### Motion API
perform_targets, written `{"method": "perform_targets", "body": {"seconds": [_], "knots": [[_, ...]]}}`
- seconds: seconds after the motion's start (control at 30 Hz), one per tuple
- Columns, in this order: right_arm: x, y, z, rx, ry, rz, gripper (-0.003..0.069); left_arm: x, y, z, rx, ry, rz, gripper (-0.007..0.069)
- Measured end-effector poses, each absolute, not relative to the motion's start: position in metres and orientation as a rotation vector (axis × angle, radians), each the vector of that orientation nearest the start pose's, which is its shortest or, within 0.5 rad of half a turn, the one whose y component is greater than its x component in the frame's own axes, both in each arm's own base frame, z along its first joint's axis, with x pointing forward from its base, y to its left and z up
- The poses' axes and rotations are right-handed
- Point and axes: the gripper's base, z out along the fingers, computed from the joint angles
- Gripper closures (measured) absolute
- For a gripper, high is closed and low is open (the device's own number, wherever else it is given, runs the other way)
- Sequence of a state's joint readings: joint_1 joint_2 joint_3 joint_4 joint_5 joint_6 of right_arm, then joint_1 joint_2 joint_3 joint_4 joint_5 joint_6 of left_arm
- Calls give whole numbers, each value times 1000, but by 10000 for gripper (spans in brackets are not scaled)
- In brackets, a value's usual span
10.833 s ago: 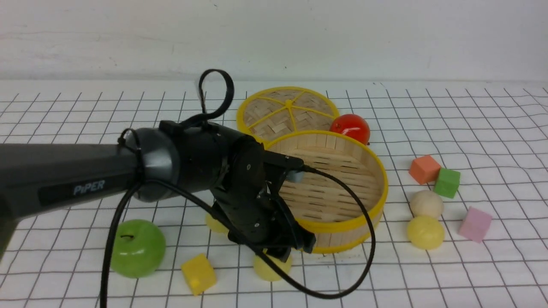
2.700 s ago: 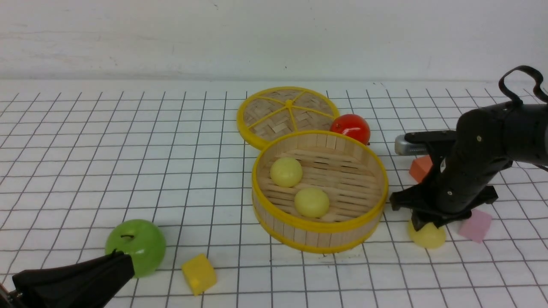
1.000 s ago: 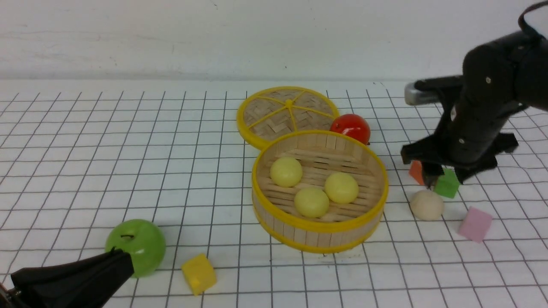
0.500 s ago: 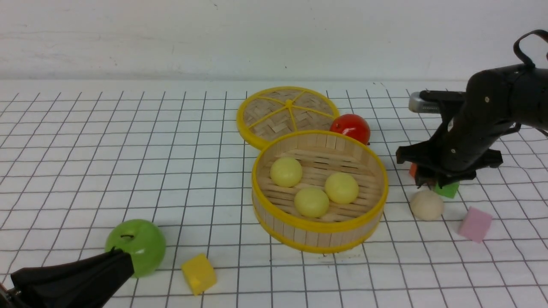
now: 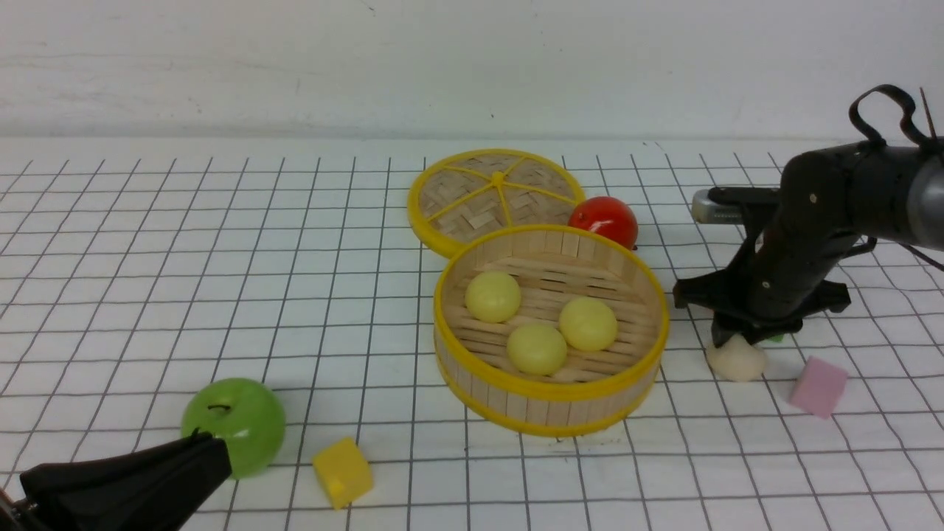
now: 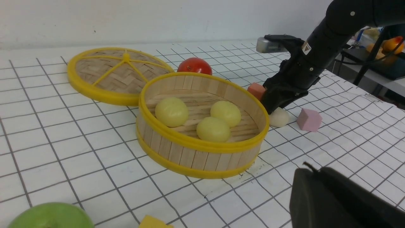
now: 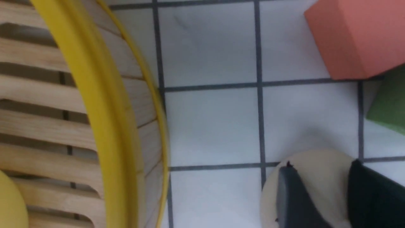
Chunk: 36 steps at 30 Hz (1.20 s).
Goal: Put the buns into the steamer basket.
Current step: Use the right arm to grab a steamed stuffed bun, then use the right arm to put the steamed stuffed bun into the steamer
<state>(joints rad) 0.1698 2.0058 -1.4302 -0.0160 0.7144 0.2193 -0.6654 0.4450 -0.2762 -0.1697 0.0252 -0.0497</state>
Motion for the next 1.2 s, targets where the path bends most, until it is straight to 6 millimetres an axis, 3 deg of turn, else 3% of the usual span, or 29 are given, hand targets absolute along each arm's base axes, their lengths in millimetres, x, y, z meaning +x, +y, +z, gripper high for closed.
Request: {"method": "perform_targets", "body": {"seconds": [0.13, 0.17, 0.2, 0.27, 0.33, 0.43, 0.47, 0.53, 0.6, 0.67, 0.77, 0.9, 1.0, 1.13, 1.2], "knots": [[410, 69, 185, -10, 2785, 68, 598, 81, -64, 271, 384, 1678, -666, 599], [410, 69, 185, -10, 2787, 68, 598, 81, -64, 271, 384, 1678, -666, 599], [407, 69, 194, -21, 2779, 67, 642, 81, -64, 271, 385, 1678, -665, 596], [404, 69, 202, -16, 2773, 74, 645, 81, -64, 271, 385, 1678, -665, 596], [398, 73, 223, -39, 2732, 101, 645, 81, -64, 271, 385, 1678, -665, 593], [392, 91, 257, -121, 2635, 169, 645, 81, -64, 271, 385, 1678, -665, 588], [391, 95, 259, -130, 2628, 180, 645, 81, -64, 271, 385, 1678, -665, 588], [392, 119, 278, -209, 2521, 246, 643, 81, -64, 271, 385, 1678, -665, 587], [395, 141, 283, -260, 2446, 297, 641, 81, -64, 271, 385, 1678, -665, 586], [401, 151, 281, -280, 2408, 313, 639, 81, -64, 271, 385, 1678, -665, 586], [418, 171, 254, -295, 2362, 331, 631, 82, -64, 271, 384, 1677, -665, 586], [433, 178, 222, -283, 2339, 326, 606, 82, -64, 271, 384, 1677, -665, 586], [445, 181, 193, -270, 2317, 319, 521, 81, -64, 271, 385, 1680, -665, 580], [448, 182, 189, -266, 2303, 319, 406, 81, -65, 271, 387, 1684, -664, 575], [445, 181, 195, -270, 2311, 320, 307, 81, -65, 270, 388, 1686, -664, 575]]}}
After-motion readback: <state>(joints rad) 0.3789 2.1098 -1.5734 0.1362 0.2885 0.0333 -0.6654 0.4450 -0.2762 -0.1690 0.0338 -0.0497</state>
